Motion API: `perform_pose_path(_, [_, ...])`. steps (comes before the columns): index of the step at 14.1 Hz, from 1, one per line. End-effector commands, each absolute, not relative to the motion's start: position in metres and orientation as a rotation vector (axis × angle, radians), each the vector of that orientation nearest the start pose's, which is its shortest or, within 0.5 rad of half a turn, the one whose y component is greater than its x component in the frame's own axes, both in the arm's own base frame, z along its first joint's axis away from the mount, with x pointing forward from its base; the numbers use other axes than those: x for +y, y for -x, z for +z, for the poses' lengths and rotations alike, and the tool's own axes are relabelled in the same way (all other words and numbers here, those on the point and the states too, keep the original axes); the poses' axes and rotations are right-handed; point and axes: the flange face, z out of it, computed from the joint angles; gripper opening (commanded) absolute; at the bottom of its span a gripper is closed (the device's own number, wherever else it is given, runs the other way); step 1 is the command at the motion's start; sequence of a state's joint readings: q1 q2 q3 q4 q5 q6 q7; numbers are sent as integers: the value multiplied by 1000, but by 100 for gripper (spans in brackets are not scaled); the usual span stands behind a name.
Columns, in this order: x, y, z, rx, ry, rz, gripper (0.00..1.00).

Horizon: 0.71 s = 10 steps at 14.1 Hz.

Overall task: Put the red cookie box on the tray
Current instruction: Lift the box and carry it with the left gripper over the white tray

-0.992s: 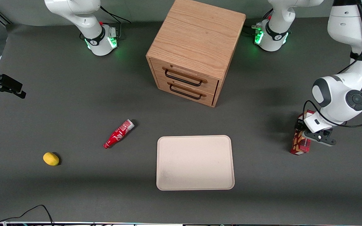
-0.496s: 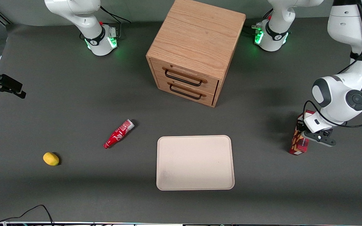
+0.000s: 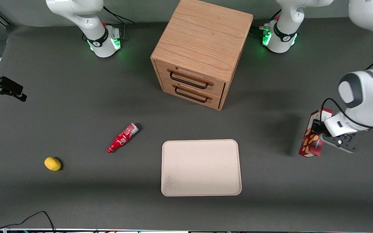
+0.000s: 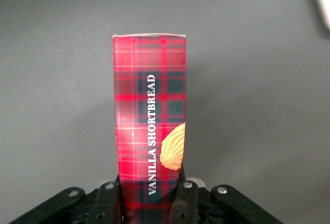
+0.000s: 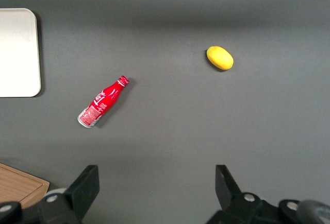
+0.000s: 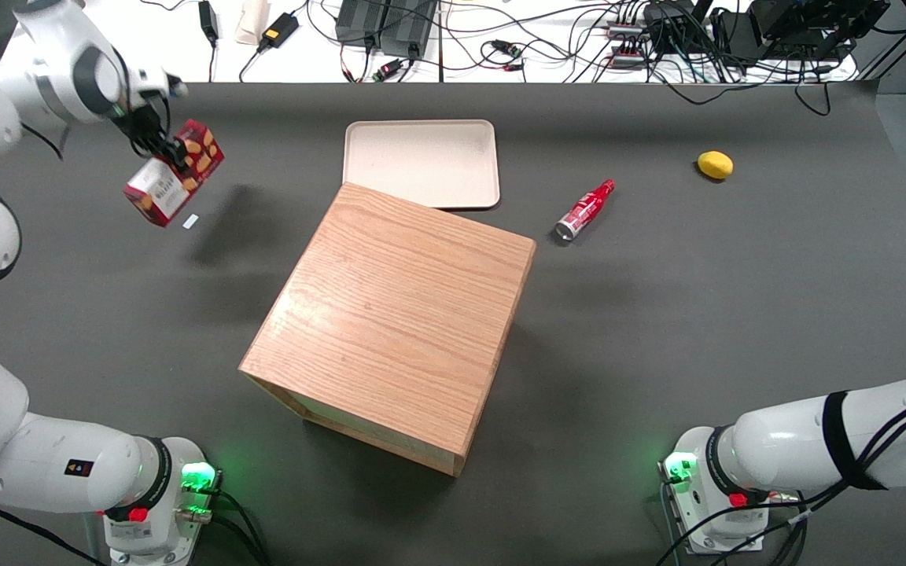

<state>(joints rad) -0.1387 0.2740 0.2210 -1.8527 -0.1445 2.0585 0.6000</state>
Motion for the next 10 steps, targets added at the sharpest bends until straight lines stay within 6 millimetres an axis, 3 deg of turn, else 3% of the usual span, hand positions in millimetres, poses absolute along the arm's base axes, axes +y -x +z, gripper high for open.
perform_pose_path(1, [36,-627,446,677,3106,159,0])
perform_pose_path(3, [24,-627,505,689,3074,229,0])
perform_pose_path(6, [12,-622,567,688,3067,247,0])
perform_pose_path(7, [10,-620,579,685,3067,252,0])
perform_pose_path(10, [-1,-627,574,654,3086,249,0])
